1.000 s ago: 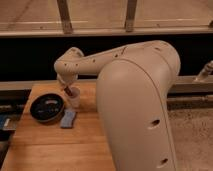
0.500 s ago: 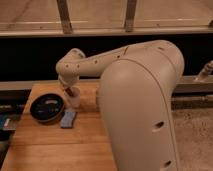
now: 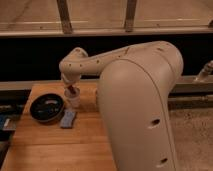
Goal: Place the pepper in the ceramic cup
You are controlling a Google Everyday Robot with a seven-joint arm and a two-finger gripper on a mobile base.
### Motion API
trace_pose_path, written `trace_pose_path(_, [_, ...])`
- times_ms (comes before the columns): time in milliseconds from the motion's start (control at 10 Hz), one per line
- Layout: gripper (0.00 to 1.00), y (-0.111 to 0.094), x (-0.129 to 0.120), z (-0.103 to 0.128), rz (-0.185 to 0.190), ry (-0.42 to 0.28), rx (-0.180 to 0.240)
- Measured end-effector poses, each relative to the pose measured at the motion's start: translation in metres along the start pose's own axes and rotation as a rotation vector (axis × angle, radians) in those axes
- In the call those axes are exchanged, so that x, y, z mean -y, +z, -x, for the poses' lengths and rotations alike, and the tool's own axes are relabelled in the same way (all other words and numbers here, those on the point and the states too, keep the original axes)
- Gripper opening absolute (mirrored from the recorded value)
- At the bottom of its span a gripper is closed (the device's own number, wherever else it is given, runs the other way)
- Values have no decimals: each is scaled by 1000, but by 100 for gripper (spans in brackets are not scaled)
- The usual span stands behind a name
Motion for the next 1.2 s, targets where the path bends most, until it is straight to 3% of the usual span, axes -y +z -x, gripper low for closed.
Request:
trace_pose_path(100, [51,5,1,-2,5,6,-5])
trace_pose_path(400, [77,15,3,-10,18,25,-16])
trace_pose_path(1200, [80,15,0,-12,25,26,-21])
